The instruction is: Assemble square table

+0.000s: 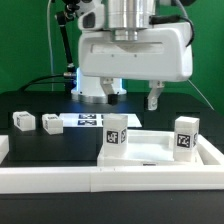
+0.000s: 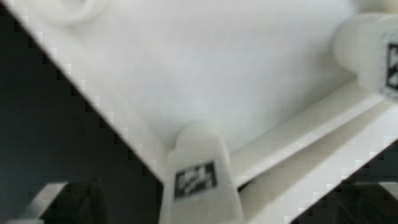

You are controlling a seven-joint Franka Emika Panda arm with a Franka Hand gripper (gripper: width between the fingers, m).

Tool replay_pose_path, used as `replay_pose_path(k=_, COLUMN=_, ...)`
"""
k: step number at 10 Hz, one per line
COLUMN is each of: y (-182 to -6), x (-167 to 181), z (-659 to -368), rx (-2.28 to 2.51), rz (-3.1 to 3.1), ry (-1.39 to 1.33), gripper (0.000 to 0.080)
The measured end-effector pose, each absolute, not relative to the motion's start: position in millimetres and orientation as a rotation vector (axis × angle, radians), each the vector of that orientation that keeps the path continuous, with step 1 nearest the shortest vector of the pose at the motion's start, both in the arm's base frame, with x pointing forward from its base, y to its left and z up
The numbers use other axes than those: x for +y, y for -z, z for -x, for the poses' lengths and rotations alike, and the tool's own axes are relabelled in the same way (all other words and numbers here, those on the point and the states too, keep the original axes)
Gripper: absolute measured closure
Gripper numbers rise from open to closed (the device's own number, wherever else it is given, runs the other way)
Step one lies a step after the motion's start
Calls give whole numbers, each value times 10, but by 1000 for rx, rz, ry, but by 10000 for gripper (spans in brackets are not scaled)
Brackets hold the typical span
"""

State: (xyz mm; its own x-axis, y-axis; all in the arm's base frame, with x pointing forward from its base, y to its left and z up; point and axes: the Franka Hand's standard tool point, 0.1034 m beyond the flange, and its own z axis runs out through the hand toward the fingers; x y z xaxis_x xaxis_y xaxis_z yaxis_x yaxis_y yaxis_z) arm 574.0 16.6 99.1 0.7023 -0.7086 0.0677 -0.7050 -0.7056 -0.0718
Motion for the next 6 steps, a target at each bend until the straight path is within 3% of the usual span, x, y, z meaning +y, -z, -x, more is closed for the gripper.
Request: replay_pose_path(k=6, y=-968, x=139, z=-5745, rx=1166, rz=2874, ry=138, gripper=150)
